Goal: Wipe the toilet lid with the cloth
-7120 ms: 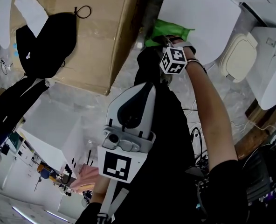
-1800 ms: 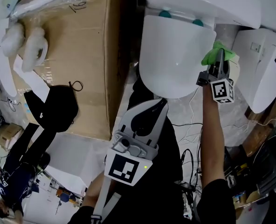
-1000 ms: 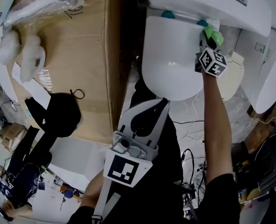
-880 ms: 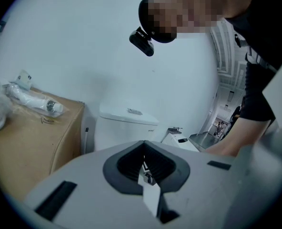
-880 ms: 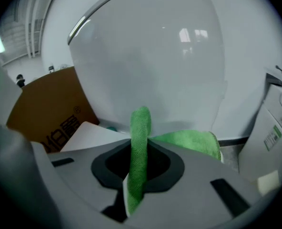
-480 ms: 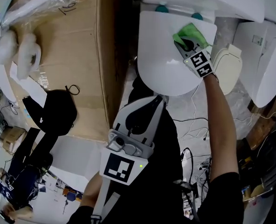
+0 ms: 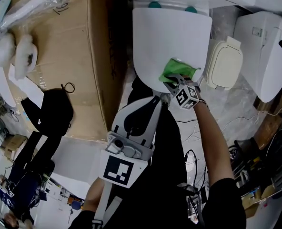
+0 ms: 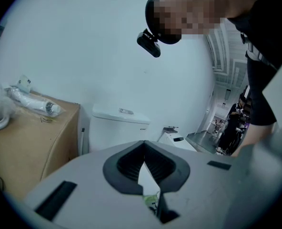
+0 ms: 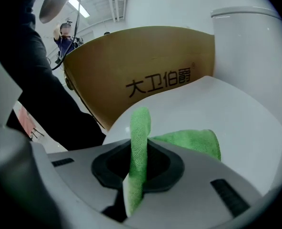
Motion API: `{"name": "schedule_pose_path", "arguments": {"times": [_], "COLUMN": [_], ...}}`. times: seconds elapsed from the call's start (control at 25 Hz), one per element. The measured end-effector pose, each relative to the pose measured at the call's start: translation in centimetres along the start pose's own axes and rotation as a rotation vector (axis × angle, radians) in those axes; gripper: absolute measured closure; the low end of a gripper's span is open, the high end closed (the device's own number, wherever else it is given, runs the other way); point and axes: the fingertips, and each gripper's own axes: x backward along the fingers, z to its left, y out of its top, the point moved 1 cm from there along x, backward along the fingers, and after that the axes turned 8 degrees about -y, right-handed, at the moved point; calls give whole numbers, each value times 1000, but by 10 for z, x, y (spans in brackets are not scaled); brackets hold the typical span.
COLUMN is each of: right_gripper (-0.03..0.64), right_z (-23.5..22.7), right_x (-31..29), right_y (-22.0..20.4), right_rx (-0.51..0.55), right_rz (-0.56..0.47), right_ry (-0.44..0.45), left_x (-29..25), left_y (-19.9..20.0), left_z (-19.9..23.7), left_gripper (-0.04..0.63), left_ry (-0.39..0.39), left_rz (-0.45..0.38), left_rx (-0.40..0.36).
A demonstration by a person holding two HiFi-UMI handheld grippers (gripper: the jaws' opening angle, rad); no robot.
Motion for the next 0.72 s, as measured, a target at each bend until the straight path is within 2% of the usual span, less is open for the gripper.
{"name": "schedule_pose_path", "arguments": {"times": [0.16, 0.28, 0.4, 0.52, 0.72], "right_gripper": [566, 566, 565, 565, 565], "right_z": [53, 55, 35, -11, -123], "right_x": [4, 2, 18, 61, 151], "right_y": [-16, -16, 2, 27, 24], "right_rx": [23, -51, -226, -373, -927], "right_rz": [20, 22, -68, -222, -518], "right_ry": [40, 5, -76, -283, -552], "left_x": [1, 1, 2, -3, -19], "left_y": [-4, -8, -5, 2, 20], "left_z": [-15, -23, -28, -30, -25], "left_gripper": [592, 592, 592, 592, 592], "left_ry": [-13, -22, -23, -31, -60], "left_rz": [4, 12, 6, -1, -7], "left_rx": [-7, -12, -3, -6, -23]}}
